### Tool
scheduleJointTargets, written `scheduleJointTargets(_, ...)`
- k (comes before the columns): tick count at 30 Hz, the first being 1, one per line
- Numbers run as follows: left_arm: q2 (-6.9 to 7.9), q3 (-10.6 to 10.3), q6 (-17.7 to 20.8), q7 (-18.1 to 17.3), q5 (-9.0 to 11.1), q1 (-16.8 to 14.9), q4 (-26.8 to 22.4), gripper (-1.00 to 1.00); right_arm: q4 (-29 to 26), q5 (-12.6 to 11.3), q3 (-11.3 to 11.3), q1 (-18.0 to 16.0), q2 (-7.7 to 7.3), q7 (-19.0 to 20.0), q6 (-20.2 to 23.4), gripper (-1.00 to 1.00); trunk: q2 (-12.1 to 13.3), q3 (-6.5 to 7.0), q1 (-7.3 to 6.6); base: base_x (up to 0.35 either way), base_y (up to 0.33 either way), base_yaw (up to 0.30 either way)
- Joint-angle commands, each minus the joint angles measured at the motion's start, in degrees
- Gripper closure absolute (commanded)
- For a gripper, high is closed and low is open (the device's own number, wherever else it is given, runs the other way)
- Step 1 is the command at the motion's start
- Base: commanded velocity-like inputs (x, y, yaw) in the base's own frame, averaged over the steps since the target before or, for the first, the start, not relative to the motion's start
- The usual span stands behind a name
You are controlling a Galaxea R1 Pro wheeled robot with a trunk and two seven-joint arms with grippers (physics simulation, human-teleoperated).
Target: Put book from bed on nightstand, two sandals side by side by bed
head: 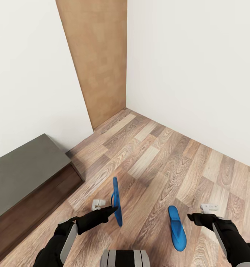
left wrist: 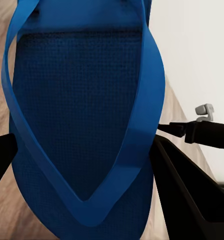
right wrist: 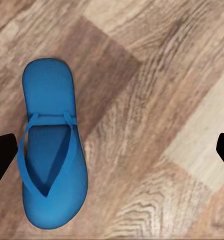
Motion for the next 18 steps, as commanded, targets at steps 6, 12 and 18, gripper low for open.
scheduleJointTargets(6, -0.03, 0.2, 0.5, -0.3, 0.2, 0.0, 0.0, 1.00, -0.1, 0.6, -0.2, 0.0, 0.43, 4.3, 2.4, -1.00, -0.1, -1.37, 0.14, 0.000, 0.000, 0.000)
scheduleJointTargets(12, 0.27, 0.3, 0.5, -0.4, 0.3, 0.0, 0.0, 1.00, -0.4, 1.1, -0.3, 0.0, 0.45, 16.0, 4.5, -1.00, -0.2, -2.70, 0.29, 0.000, 0.000, 0.000)
scheduleJointTargets(18, 0.38, 0.3, 0.5, -0.4, 0.2, 0.0, 0.0, 1.00, -1.1, 1.4, -0.3, 0.0, 0.48, 16.6, 4.7, -1.00, -0.3, -4.03, 0.45, 0.000, 0.000, 0.000)
